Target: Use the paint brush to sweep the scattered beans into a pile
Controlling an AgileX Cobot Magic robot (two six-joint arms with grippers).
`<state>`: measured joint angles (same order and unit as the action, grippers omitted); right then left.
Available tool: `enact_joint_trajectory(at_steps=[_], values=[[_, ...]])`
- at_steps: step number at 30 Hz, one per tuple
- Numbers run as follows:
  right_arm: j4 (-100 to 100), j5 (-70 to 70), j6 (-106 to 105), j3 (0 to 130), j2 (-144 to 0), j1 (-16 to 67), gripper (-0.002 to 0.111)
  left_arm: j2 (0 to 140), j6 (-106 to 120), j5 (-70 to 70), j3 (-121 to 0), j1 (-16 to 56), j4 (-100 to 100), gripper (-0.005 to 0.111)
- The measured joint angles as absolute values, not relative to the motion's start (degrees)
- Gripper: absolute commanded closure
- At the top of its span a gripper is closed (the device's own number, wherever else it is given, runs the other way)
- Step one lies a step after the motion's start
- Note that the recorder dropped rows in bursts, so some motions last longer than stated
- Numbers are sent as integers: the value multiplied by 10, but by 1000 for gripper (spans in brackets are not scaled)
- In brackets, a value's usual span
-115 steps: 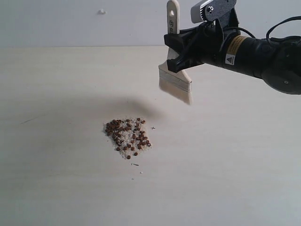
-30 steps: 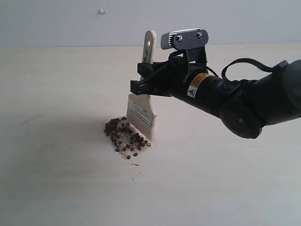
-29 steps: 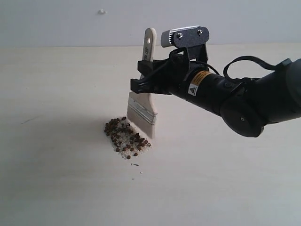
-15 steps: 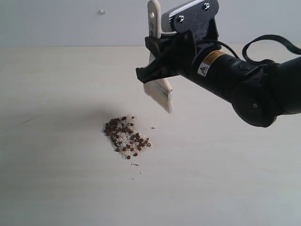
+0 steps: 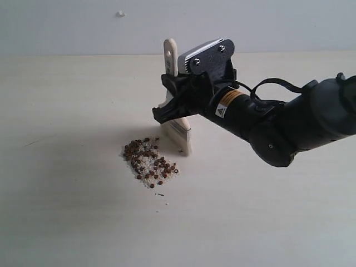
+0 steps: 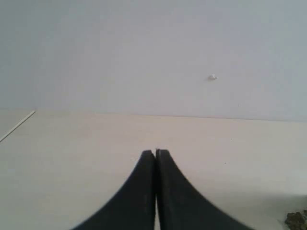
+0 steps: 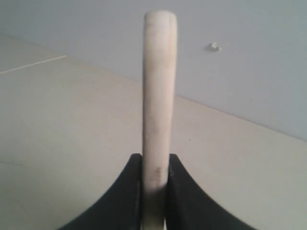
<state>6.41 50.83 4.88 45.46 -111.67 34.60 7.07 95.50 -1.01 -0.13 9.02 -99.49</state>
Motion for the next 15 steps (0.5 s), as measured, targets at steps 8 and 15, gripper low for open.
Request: enact_joint_trajectory(at_steps=[8, 15], values=[[129, 508, 151, 460, -1120, 346, 108, 71, 955, -10, -1, 90, -995, 107], [131, 534, 141, 460, -1109, 346, 108, 71, 955, -10, -1, 90, -995, 107]])
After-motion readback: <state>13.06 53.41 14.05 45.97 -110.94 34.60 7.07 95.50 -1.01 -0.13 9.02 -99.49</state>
